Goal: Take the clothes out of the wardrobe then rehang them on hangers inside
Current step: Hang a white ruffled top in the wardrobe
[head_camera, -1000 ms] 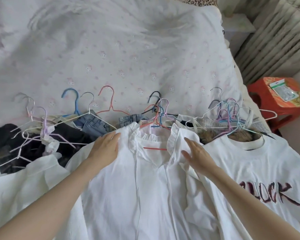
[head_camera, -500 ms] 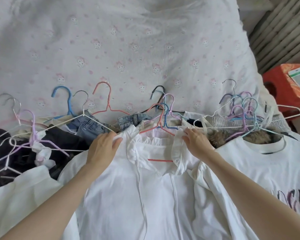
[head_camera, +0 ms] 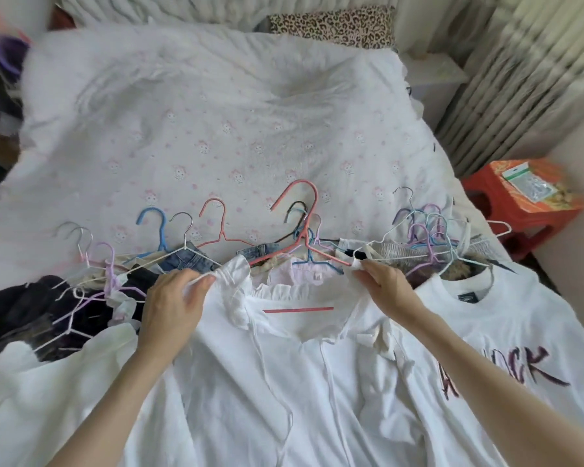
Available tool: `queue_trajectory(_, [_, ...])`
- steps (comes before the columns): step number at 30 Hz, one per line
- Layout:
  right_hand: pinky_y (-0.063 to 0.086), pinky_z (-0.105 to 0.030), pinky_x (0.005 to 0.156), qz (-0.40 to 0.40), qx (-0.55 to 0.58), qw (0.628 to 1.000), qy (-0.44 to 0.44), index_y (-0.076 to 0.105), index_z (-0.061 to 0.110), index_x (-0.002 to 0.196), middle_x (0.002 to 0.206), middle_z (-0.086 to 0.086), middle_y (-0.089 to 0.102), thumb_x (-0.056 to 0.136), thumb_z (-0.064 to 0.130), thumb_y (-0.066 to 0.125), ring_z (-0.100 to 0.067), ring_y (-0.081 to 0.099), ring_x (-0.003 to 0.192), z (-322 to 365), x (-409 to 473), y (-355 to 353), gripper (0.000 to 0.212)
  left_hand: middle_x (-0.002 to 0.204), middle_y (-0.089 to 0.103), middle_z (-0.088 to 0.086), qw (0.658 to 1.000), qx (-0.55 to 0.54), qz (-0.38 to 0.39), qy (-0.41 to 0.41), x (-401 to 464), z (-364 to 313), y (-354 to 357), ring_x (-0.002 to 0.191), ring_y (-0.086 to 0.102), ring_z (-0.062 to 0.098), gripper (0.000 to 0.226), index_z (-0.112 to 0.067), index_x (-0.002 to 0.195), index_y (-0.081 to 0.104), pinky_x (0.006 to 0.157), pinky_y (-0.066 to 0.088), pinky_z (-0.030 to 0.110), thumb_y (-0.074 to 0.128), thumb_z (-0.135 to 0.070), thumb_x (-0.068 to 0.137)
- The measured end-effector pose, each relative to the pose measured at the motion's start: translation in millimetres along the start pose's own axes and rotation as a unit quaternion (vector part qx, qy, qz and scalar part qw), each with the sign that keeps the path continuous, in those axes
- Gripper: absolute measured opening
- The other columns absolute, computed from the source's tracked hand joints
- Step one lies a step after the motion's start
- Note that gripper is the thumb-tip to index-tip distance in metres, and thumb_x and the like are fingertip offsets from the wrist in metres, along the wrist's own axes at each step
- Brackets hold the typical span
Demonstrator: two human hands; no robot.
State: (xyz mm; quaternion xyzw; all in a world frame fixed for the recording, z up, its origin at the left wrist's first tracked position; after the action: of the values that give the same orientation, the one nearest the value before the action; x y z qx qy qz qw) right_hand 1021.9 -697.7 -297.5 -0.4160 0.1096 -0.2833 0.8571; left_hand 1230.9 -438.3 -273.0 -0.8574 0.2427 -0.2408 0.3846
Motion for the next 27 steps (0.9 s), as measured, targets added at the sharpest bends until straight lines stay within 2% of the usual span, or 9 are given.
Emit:
queue_trajectory(4, [0.028,-0.021,0.053,-0.074,0.008,0.997,-0.023,0.038,0.019,0.065,0.055,0.009,0.035,0.090,0.009,0.058,-0.009,0.033,0.060,34,-46,-51,0.033,0.074,0.059,0.000,0.996,-0.065,0.057,0.007,-10,-22,-19,0.077,0.058,0.026,0.013,-0.007,0.080,0.064,0.066,0.030,0.022,0.063,-0.018,0.088])
queue_trajectory(8, [0.029,-0.018,0.055,-0.145,0.019,0.989,-0.013,0.041,0.034,0.071,0.056,0.015,0.042,0.087,0.016,0.054,0.001,0.043,0.061,59,-107,-90,0.027,0.084,0.061,-0.010,0.979,-0.153,0.124,0.054,-31,-70,-31,0.087,0.060,0.018,0.024,-0.021,0.082,0.065,0.080,0.039,0.027,0.053,-0.041,0.078])
queue_trajectory(10, [0.031,-0.021,0.058,-0.164,0.008,0.986,-0.009,0.050,0.019,0.069,0.059,0.016,0.042,0.087,0.021,0.052,-0.002,0.044,0.063,71,-133,-106,0.018,0.085,0.062,-0.014,0.974,-0.172,0.118,0.083,-43,-89,-43,0.085,0.059,0.012,0.024,-0.033,0.079,0.060,0.078,0.040,0.025,0.055,-0.056,0.077])
queue_trajectory(13, [0.036,-0.028,0.060,-0.206,0.004,0.978,-0.023,0.056,0.005,0.069,0.064,0.006,0.047,0.087,0.020,0.053,-0.011,0.045,0.064,92,-162,-133,0.024,0.076,0.062,-0.007,0.977,-0.148,0.052,0.142,-52,-117,-70,0.077,0.058,0.016,0.032,-0.023,0.075,0.063,0.071,0.039,0.018,0.059,-0.055,0.079])
queue_trajectory(17, [0.030,-0.033,0.056,-0.266,0.015,0.964,-0.009,0.047,0.008,0.062,0.058,0.002,0.040,0.088,0.019,0.057,-0.010,0.035,0.058,114,-194,-175,0.030,0.073,0.063,0.010,0.967,-0.112,-0.051,0.222,-63,-169,-107,0.074,0.058,0.032,0.050,-0.005,0.073,0.065,0.073,0.043,0.044,0.047,-0.051,0.080])
queue_trajectory(20, [0.038,-0.034,0.060,-0.297,0.036,0.954,0.004,0.063,0.003,0.074,0.067,0.001,0.054,0.090,0.013,0.059,-0.011,0.046,0.065,124,-216,-207,0.019,0.075,0.065,0.012,0.957,-0.077,-0.119,0.252,-74,-205,-130,0.075,0.058,0.035,0.049,-0.006,0.072,0.064,0.073,0.036,0.043,0.046,-0.050,0.084])
queue_trajectory(22, [0.040,-0.032,0.062,-0.321,0.031,0.947,-0.008,0.067,0.009,0.078,0.070,0.005,0.057,0.089,0.014,0.059,-0.007,0.048,0.067,134,-232,-230,0.015,0.075,0.065,0.013,0.950,-0.060,-0.159,0.262,-82,-227,-143,0.073,0.058,0.035,0.054,-0.007,0.072,0.064,0.070,0.030,0.039,0.042,-0.055,0.086])
queue_trajectory(25, [0.035,-0.034,0.057,-0.355,0.018,0.935,0.000,0.052,0.027,0.060,0.057,0.013,0.047,0.089,0.016,0.058,-0.002,0.040,0.058,145,-262,-261,0.031,0.075,0.065,0.015,0.941,-0.059,-0.193,0.272,-94,-258,-158,0.073,0.058,0.036,0.049,-0.007,0.073,0.066,0.070,0.030,0.041,0.046,-0.049,0.087])
queue_trajectory(27, [0.034,-0.031,0.055,-0.369,0.014,0.929,-0.002,0.051,0.028,0.057,0.056,0.013,0.048,0.089,0.015,0.058,-0.003,0.042,0.056,150,-285,-277,0.036,0.075,0.065,0.015,0.934,-0.061,-0.211,0.281,-109,-276,-166,0.073,0.057,0.036,0.045,-0.006,0.073,0.066,0.070,0.028,0.040,0.048,-0.045,0.086])
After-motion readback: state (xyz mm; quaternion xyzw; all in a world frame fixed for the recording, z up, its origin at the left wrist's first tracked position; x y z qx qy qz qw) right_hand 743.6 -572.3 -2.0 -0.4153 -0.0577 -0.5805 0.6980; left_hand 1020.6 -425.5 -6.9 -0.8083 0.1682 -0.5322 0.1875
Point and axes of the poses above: each hand's wrist, its own x-axis towards the middle knuckle, its own y-axis out of the palm, z = x × y, the point moved 6 cm from there along x, towards the middle knuckle
